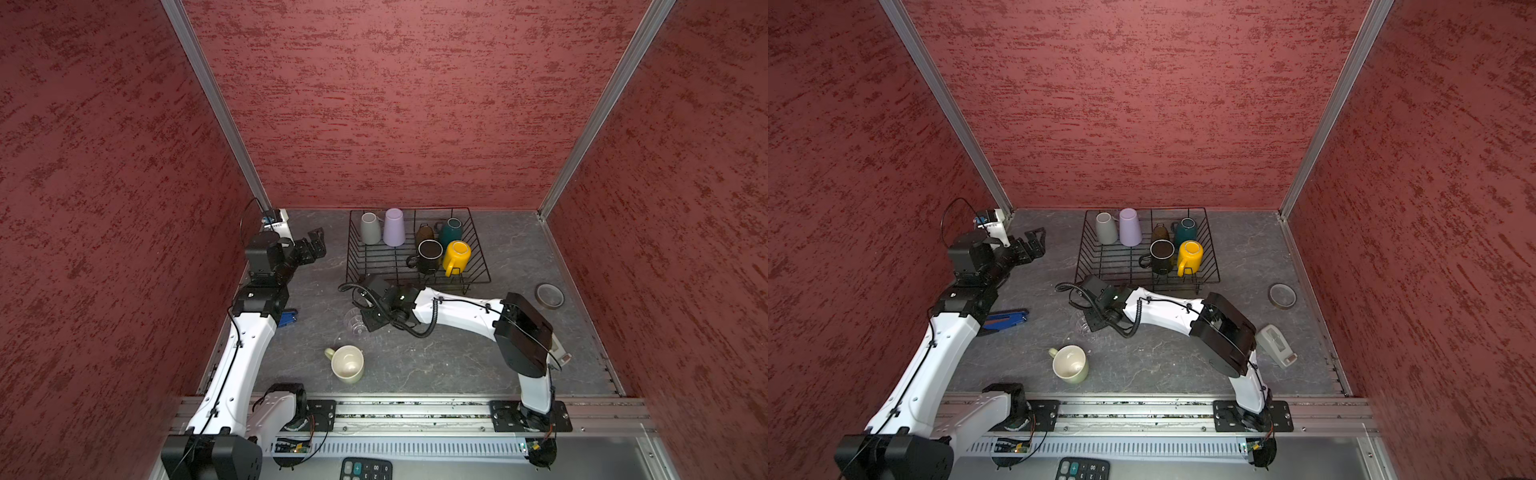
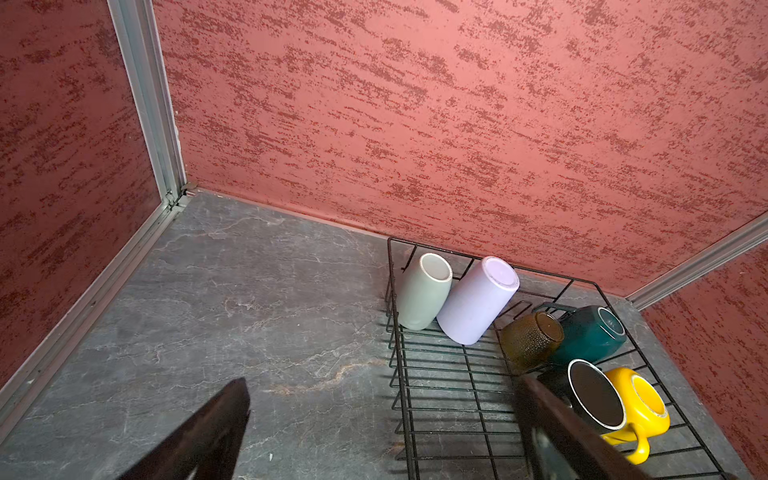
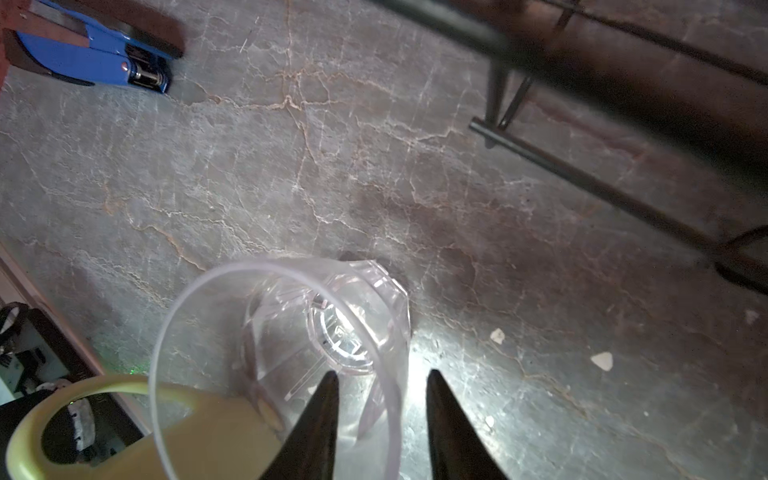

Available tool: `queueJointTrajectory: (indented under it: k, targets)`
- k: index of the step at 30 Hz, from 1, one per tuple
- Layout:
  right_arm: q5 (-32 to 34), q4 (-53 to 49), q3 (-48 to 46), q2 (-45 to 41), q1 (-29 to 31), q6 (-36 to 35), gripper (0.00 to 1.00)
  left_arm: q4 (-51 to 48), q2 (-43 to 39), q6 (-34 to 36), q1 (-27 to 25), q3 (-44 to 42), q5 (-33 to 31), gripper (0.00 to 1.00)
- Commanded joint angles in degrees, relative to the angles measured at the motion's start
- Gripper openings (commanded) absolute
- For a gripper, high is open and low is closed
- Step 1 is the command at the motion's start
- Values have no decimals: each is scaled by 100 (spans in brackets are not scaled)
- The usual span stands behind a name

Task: Load the cups into the dish rack
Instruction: 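Move the right gripper to the clear plastic cup while the left returns to rest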

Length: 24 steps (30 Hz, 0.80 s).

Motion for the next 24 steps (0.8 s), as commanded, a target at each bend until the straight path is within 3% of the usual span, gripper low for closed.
queueJointTrajectory:
  k: [1,14,24]
  targets:
    - [326,-203,175,96,68,-94,28,-63,-71,-15,43,31,-22,100]
    - [637,-438,-115,-215,85,59,0,-125,-69,-10,58,43,-208,100]
    - [970,-354,-1432,-1448,64,567,0,143,-272,7,69,-150,-378,100]
